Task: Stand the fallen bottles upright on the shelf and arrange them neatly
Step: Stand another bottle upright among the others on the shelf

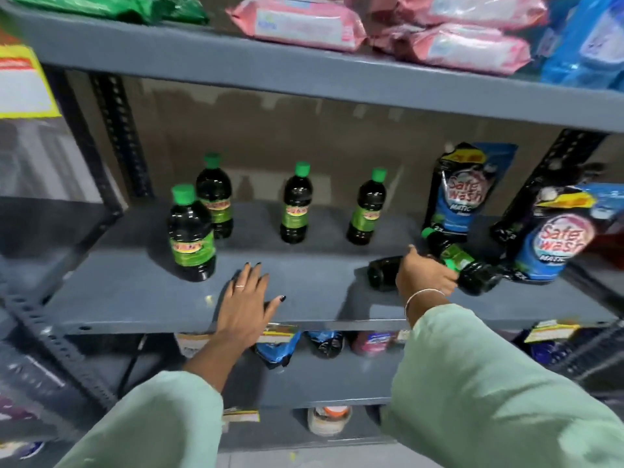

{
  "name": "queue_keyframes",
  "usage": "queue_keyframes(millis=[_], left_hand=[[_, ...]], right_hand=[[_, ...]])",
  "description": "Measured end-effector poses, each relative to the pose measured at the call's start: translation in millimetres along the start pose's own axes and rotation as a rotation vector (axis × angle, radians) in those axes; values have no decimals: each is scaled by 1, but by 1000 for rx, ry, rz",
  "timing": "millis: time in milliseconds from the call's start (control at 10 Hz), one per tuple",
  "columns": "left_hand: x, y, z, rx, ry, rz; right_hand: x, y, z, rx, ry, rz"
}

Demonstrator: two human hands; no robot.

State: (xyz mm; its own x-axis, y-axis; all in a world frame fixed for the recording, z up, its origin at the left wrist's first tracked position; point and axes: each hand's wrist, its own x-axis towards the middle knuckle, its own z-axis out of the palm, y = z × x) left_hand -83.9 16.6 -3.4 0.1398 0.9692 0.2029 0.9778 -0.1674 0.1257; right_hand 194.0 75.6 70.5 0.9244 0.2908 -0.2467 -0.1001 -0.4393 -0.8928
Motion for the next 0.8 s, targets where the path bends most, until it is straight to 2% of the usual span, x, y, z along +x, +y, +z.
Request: queue_keyframes(millis=[100,200,300,400,500,700,800], left_hand=[[1,2,6,0,-25,-41],[-3,-3,7,2,-27,-57],[-7,-8,6,8,-35,-69],[-8,-12,5,1,-37,-68],[-9,-24,2,1,-41,-70],[-14,-39,3,-28,-31,-59],[-16,-39,3,-23,-23,-52]], right_hand=[[52,19,6,2,-422,25],[52,19,7,-49,-558,-43],[46,15,11,-43,-570,-35],[28,-1,13,-102,-383,-2],[-20,-24,19,-149,-271,-209],[-97,-17,38,-91,-350,-654],[-122,-10,47,-41,-413,-763]])
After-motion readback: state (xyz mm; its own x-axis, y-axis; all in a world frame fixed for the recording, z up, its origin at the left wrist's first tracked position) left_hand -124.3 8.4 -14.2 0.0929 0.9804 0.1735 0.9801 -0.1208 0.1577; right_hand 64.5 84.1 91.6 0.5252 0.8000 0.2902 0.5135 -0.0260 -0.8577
